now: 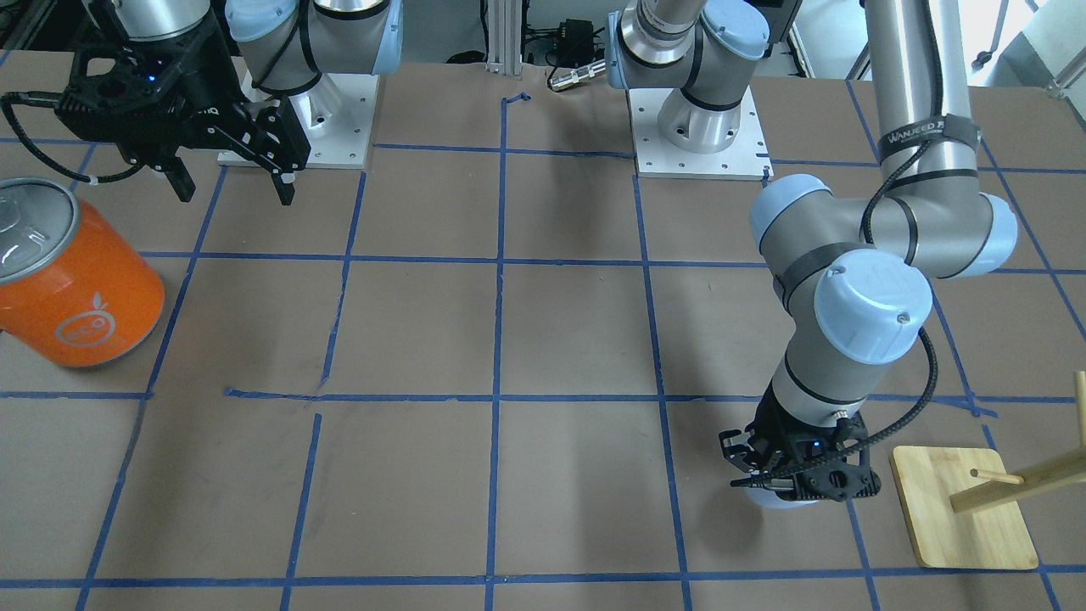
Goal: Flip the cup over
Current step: 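Set the cup upright on the table with the left gripper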
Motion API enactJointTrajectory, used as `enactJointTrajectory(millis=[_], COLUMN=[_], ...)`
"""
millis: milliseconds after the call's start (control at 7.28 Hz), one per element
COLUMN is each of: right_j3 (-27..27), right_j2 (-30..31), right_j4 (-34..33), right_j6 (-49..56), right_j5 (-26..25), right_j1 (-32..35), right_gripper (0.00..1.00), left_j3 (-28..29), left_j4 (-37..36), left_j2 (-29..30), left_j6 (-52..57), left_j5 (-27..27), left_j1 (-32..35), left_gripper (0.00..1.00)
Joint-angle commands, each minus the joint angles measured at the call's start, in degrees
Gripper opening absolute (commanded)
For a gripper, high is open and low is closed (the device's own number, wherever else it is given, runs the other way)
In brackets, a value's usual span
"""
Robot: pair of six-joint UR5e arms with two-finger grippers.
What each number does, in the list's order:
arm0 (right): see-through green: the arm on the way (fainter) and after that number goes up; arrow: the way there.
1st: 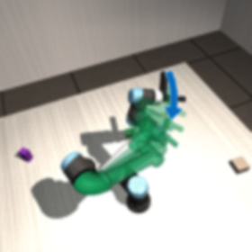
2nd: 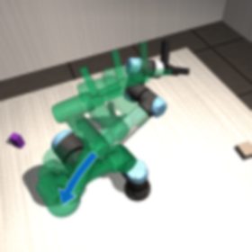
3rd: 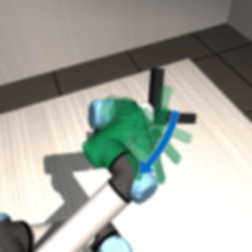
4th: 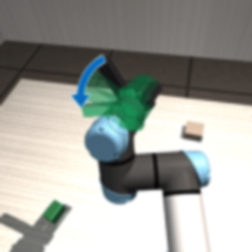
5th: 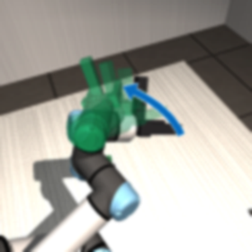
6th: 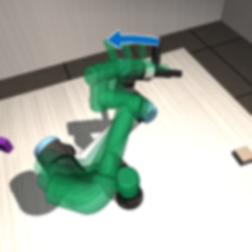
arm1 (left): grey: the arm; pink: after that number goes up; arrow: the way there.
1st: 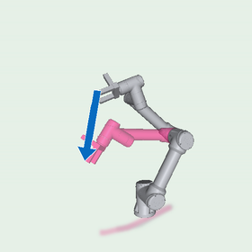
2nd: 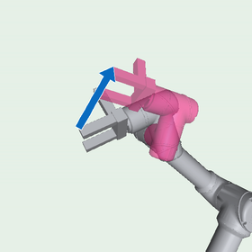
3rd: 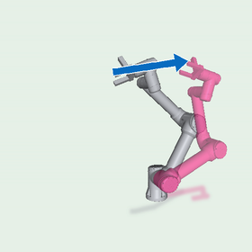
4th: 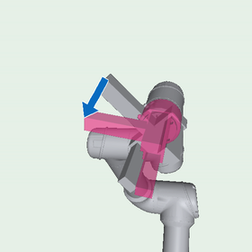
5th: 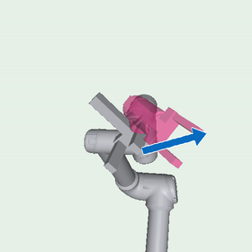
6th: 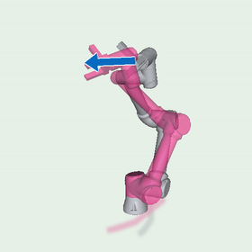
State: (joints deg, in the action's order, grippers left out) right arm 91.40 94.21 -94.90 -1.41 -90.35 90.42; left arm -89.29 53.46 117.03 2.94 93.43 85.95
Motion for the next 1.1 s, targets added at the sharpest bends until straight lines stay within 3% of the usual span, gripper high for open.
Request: enactJointTrajectory(millis=[0, 137, 275, 412, 687, 962], right_j3=[0.1, 0.1, 0.1, 0.1, 0.1, 0.1], right_j2=[0.0, 0.0, 0.0, 0.0, 0.0, 0.1], right_j4=[0.1, 0.0, 0.1, 0.1, 0.2, 0.2], right_j6=[0.0, 0.0, 0.0, 0.0, -0.1, -0.1], right_j5=[0.0, 0.0, 0.0, 0.0, 0.0, 0.0], right_j1=[0.0, 0.0, 0.0, 0.0, 0.0, 0.0], right_gripper=[1.00, 1.00, 1.00, 1.00, 1.00, 1.00], left_j3=[-1.2, -1.2, -0.9, -0.9, -0.8, 0.7], left_j4=[-1.6, -1.6, -1.5, -1.4, -0.7, 5.5], left_j2=[2.7, 2.9, 2.9, 2.4, 0.8, -3.5], left_j6=[0.0, -0.1, 0.0, -0.4, -0.5, -2.1], left_j5=[0.3, 0.3, 0.5, 0.4, 0.6, 0.6], left_j1=[-0.2, -0.2, -0.2, -0.2, -0.1, 0.4], left_gripper=[0.00, 0.00, 0.23, 0.97, 1.00, 1.00])
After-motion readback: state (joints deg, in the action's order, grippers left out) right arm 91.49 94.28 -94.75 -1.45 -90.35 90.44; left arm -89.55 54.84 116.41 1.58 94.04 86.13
